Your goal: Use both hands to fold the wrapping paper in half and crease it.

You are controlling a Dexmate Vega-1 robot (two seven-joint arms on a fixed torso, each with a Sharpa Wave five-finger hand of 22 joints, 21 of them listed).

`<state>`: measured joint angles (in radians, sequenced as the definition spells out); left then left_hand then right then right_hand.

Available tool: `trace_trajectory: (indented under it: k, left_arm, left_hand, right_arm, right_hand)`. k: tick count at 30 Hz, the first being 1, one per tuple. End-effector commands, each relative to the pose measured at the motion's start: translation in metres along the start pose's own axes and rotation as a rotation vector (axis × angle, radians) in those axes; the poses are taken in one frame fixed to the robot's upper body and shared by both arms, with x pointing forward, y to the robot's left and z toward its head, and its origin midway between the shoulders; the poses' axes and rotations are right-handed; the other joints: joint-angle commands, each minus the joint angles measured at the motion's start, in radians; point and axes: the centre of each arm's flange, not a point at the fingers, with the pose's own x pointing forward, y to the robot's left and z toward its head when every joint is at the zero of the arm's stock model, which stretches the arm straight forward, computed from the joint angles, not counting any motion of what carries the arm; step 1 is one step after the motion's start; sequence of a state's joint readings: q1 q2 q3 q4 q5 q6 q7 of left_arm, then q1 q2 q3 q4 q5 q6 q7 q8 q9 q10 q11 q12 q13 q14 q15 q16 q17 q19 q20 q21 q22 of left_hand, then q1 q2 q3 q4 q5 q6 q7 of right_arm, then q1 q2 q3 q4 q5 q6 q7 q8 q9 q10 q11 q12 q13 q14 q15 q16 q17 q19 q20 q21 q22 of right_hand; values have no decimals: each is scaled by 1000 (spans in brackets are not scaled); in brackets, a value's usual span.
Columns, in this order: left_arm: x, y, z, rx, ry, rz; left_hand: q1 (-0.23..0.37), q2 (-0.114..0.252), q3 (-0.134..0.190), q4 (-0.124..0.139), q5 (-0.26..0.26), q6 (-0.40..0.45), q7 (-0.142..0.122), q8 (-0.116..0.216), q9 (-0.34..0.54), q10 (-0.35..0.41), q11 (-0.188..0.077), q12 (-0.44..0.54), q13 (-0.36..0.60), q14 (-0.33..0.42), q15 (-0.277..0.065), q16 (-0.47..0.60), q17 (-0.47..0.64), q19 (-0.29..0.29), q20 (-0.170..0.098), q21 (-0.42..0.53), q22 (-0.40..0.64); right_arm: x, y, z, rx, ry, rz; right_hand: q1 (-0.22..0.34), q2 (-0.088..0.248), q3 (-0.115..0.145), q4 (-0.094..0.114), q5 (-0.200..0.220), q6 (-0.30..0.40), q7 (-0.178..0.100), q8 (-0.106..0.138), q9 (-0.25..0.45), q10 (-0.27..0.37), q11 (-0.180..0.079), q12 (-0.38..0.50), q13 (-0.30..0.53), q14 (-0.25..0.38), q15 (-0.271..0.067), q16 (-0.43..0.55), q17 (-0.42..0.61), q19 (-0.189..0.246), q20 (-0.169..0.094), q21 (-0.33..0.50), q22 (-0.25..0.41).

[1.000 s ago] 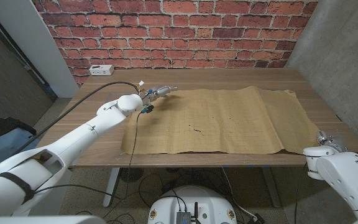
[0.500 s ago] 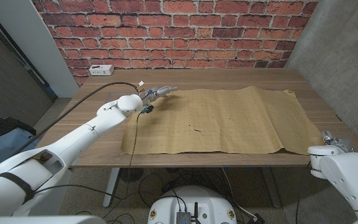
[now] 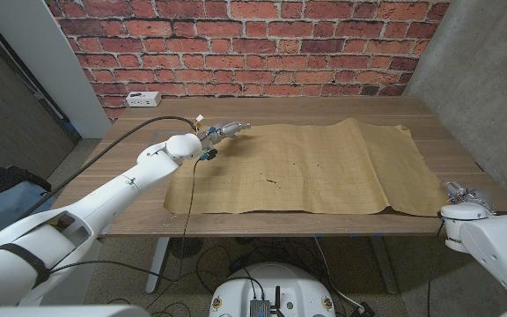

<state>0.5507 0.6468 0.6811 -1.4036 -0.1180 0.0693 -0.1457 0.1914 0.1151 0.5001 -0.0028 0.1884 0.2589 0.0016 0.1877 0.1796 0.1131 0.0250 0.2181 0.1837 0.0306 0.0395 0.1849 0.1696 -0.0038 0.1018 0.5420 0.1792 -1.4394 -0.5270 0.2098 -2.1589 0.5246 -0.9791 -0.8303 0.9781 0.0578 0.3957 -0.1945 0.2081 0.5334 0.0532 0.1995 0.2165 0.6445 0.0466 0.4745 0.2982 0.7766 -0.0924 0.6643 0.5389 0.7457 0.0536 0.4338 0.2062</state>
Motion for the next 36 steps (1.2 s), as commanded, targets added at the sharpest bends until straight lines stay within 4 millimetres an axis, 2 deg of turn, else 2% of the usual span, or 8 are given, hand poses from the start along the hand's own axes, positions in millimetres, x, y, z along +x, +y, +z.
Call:
trace_trajectory:
  k: [1,3,6,9,11,15,24,36]
  left_arm:
    - [0,-1,0,-2,2,-4]
    - [0,-1,0,-4,2,-4]
    - [-1,-2,0,-4,1,-4]
    - [-2,-2,0,-4,1,-1]
    - [-2,-2,0,-4,1,0]
    - [-3,-3,0,-5,2,-1]
    - [-5,-3,1,9,6,-11]
    - [-10,-3,1,28,4,-5]
  left_hand:
    - [-4,2,3,-3,-1,-6,-3,0,1,-1,-1,-2,2,0,-6,-3,3,9,3,-5,2]
    - [-5,2,3,-3,-1,-6,-3,0,1,-2,0,-3,2,0,-7,-3,3,10,3,-6,2]
    - [-6,1,2,-3,-1,-6,-3,0,1,-2,-1,-4,3,0,-7,-3,3,10,1,-6,2]
    - [-7,1,2,-2,-1,-6,-3,-1,1,-2,-1,-4,3,-1,-8,-3,3,10,2,-8,2]
    - [-8,1,1,-1,-1,-7,-4,-1,1,-2,-1,-4,3,-1,-8,-2,3,10,1,-8,2]
    - [-10,0,1,0,-2,-8,-3,-1,1,-3,-1,-5,3,-1,-8,-2,3,10,2,-9,2]
    - [-14,-1,0,1,-1,-3,0,1,1,5,-1,-4,3,3,-6,-1,3,12,1,-12,2]
    - [-18,-1,2,2,-1,41,14,11,1,57,-2,11,3,56,-7,13,2,31,2,-16,2]
  right_arm:
    - [0,5,21,-214,94,-41]
    - [-1,6,23,-230,103,-57]
    - [-3,7,24,-241,94,-90]
    - [-6,8,26,-250,62,-131]
    - [-9,8,26,-241,26,-172]
    - [-18,9,28,-223,-80,-269]
    - [-47,9,43,-175,-287,-516]
    - [-68,-2,63,-160,-424,-681]
  right_hand:
    - [92,3,14,1,7,9,-7,6,9,-2,-11,14,3,10,-73,16,19,24,-30,30,15]
    - [132,4,16,4,5,39,-8,17,11,19,-16,28,4,33,-86,30,31,42,-49,45,17]
    - [278,9,15,8,-10,115,-25,36,16,100,-38,93,27,92,-135,74,102,42,-81,85,29]
    - [394,26,-1,15,-27,251,-40,76,32,183,-41,178,76,182,-141,120,193,8,-105,135,50]
    - [432,40,-13,20,-32,307,-46,93,40,221,-45,208,93,219,-139,145,239,0,-118,166,61]
    - [449,46,-30,26,-32,353,-35,111,51,252,-43,234,112,241,-138,166,281,-6,-119,194,68]
    - [457,50,-36,28,-27,357,-32,110,54,252,-48,247,133,242,-137,166,305,-25,-112,207,71]
    - [463,45,-46,28,-23,369,-25,111,56,258,-47,262,155,245,-137,174,338,-23,-112,230,72]
